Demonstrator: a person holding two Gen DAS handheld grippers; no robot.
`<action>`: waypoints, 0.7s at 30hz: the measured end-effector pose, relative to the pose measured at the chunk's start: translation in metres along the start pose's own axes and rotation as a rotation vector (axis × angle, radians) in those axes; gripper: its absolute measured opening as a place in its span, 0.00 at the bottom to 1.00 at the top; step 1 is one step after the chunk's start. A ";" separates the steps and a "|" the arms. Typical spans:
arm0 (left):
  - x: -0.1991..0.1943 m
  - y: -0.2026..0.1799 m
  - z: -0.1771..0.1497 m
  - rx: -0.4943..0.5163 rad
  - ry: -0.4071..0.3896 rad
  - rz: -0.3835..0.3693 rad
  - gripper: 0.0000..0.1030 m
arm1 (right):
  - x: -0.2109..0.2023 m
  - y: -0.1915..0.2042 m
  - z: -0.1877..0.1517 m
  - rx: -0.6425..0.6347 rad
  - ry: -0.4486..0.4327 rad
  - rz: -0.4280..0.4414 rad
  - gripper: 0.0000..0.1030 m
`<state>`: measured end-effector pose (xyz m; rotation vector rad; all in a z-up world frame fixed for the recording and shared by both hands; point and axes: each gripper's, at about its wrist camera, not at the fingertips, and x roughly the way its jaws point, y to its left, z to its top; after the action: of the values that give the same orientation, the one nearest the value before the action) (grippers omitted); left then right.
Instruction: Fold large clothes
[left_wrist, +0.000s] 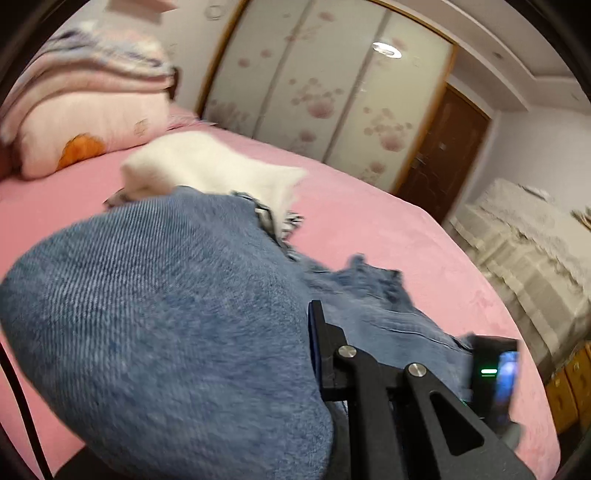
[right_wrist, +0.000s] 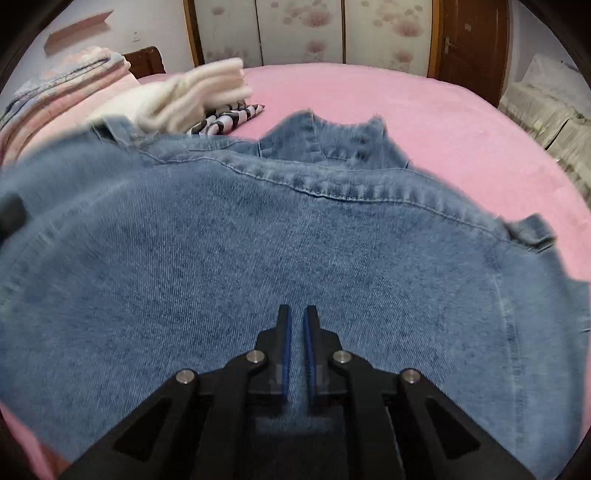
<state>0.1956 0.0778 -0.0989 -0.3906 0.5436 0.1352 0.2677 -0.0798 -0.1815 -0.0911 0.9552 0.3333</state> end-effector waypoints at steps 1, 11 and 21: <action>-0.002 -0.011 0.001 0.036 -0.010 0.009 0.08 | 0.002 -0.003 0.000 0.017 0.005 0.010 0.06; -0.021 -0.129 0.014 0.235 -0.052 -0.128 0.08 | -0.035 -0.065 -0.014 0.253 0.031 0.190 0.06; 0.006 -0.256 -0.074 0.407 0.112 -0.335 0.08 | -0.141 -0.218 -0.109 0.515 -0.083 -0.114 0.06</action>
<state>0.2235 -0.1861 -0.0766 -0.0880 0.5925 -0.3182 0.1773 -0.3436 -0.1450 0.3358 0.9234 -0.0203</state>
